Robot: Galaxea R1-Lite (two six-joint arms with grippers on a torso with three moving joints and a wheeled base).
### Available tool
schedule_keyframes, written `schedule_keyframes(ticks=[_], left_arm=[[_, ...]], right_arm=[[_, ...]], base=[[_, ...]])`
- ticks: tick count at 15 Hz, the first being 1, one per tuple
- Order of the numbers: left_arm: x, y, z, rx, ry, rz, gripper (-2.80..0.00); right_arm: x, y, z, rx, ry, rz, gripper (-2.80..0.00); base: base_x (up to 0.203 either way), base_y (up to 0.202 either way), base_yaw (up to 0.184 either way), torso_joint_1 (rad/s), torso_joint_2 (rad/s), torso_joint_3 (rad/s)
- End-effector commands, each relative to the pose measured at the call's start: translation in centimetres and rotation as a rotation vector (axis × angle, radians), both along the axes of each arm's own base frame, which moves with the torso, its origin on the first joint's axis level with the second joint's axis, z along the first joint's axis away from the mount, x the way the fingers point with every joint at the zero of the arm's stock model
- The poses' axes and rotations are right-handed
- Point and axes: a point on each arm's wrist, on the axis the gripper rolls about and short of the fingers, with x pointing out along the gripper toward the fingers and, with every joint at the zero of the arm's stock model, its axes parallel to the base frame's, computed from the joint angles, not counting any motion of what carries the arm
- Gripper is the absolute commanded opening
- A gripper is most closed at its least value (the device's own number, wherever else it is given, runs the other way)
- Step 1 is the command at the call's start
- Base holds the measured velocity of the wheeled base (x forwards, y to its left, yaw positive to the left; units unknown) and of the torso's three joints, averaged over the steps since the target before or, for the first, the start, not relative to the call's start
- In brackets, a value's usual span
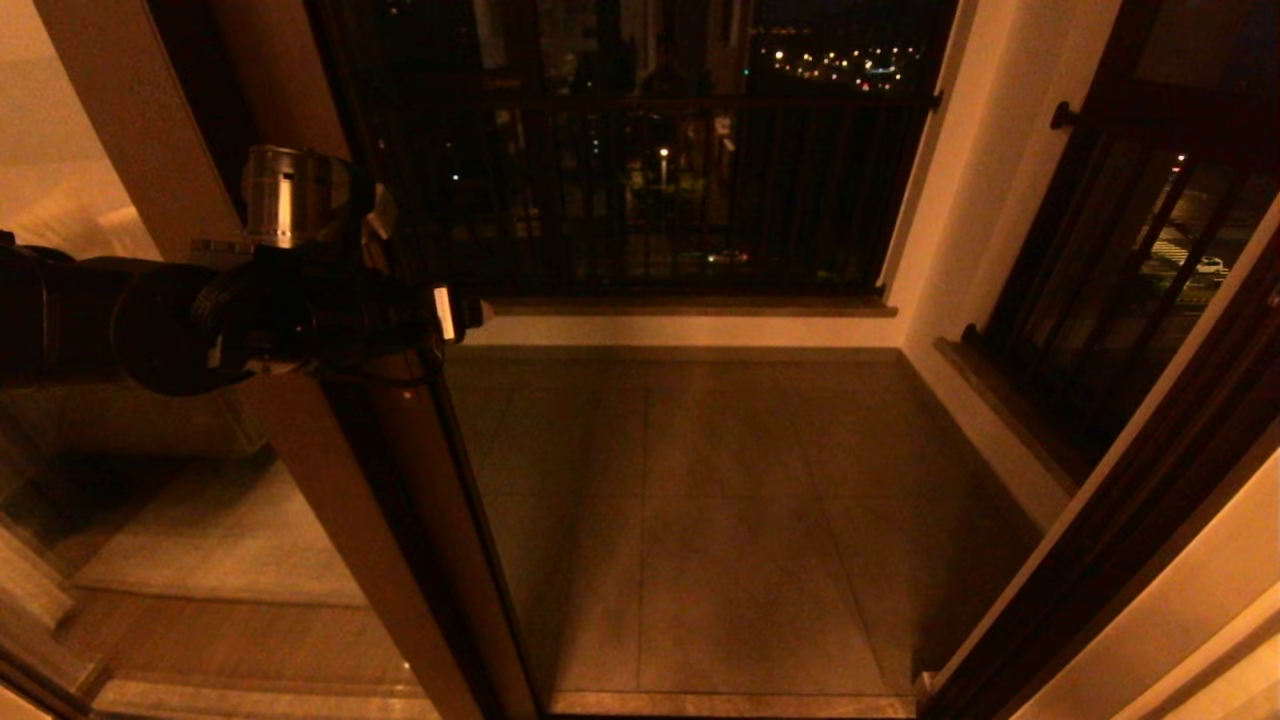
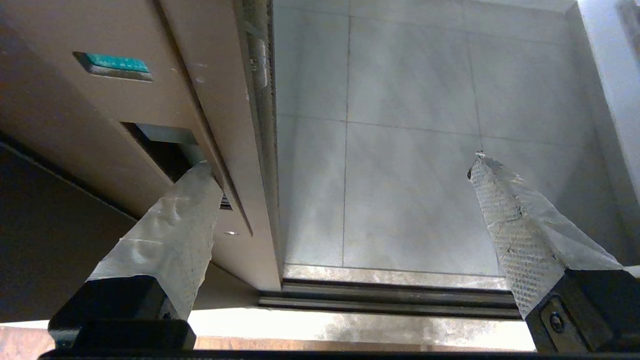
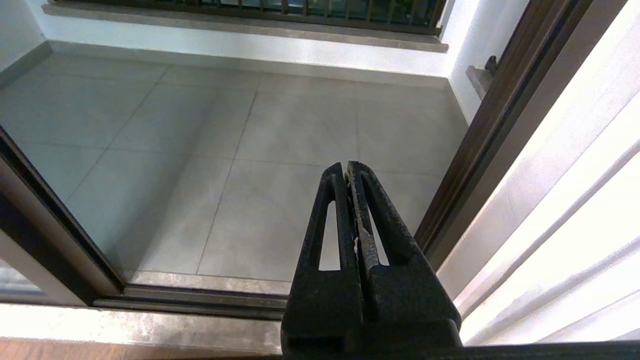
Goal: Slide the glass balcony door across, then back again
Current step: Close the slid door
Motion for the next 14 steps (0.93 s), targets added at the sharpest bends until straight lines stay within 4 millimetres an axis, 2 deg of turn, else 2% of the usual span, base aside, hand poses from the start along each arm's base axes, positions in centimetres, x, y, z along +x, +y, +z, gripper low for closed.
schedule_keyframes(ticks=[1,14], left_arm=[[-0.1,-0.3,0.0,-0.002,-0.002,-0.008,0.00],[-0.3,-2.4,0.1,-0.011,-0.042,-0.059,0.00]], right_arm=[[0.0,0.0,0.0,-0.001,0.001,0.000,-2.80],[0.0,0.0,0.0,-0.001,0.001,0.001,-2.80]], base=[[0.000,0.000,0.000,0.000,0.00,0.000],[0.000,0.000,0.000,0.000,0.00,0.000]])
